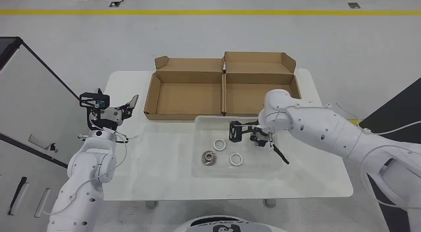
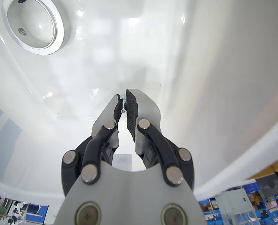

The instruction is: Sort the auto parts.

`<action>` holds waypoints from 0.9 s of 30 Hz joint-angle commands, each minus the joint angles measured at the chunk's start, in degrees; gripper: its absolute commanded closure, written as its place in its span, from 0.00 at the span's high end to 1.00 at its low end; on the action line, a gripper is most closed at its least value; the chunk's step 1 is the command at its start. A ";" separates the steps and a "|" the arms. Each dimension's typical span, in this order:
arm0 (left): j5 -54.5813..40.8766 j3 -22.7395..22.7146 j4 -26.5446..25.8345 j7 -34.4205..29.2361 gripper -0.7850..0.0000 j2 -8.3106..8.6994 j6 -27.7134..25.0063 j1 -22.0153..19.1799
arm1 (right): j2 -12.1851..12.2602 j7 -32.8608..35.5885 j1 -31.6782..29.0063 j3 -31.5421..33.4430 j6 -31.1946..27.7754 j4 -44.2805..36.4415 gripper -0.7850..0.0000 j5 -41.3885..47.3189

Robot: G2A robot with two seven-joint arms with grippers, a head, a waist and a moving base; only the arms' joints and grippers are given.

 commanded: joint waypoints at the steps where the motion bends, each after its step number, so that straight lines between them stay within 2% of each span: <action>1: 0.00 0.00 0.00 0.00 1.00 0.00 0.00 0.00 | 0.40 -0.12 0.64 0.00 -0.12 -0.71 0.00 0.59; 9: 0.00 0.00 0.00 0.00 1.00 0.00 0.00 0.00 | 2.60 0.09 3.03 0.00 0.09 -5.25 0.00 2.88; 17: 0.00 0.00 0.00 0.00 1.00 0.00 0.00 0.00 | 5.56 0.05 6.87 0.00 0.05 -11.34 0.00 8.75; 27: 0.00 0.00 0.00 0.00 1.00 0.00 0.00 0.00 | 8.28 -7.47 12.33 0.00 -7.45 -15.42 0.00 16.65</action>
